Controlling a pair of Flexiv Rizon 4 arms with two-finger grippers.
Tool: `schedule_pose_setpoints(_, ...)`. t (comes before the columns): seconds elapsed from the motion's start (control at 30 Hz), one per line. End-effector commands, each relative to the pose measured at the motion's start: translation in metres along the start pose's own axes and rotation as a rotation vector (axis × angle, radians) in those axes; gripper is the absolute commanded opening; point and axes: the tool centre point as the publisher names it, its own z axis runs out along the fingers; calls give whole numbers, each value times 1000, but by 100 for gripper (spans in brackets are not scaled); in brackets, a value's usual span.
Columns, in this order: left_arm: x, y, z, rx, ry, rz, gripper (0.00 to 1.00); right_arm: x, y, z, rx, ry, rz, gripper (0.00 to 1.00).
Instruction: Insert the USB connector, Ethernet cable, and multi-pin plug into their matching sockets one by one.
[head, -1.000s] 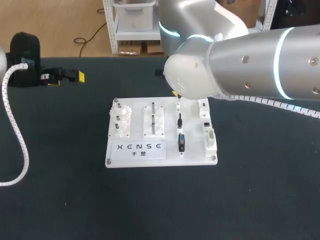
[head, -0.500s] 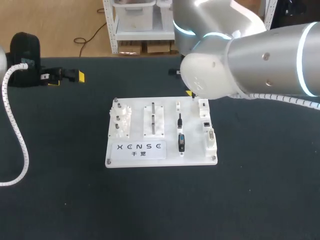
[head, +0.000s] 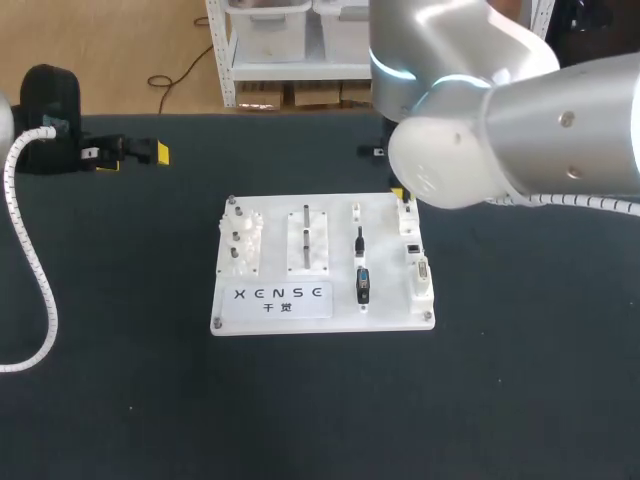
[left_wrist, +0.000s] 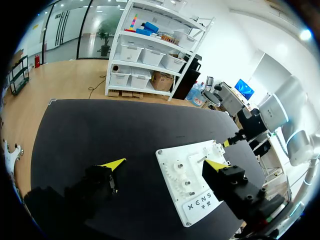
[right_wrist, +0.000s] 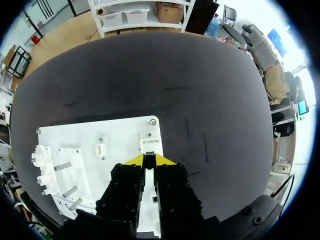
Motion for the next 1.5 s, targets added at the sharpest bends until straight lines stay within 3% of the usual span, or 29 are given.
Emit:
schedule_pose_setpoints(0.03,0,0,0,0,0,0,100,4,-5,0,-2,-7,4,0)
schedule_pose_setpoints(1.5,0,0,0,0,0,0,100,1,-4,12,22,-15,-20,0)
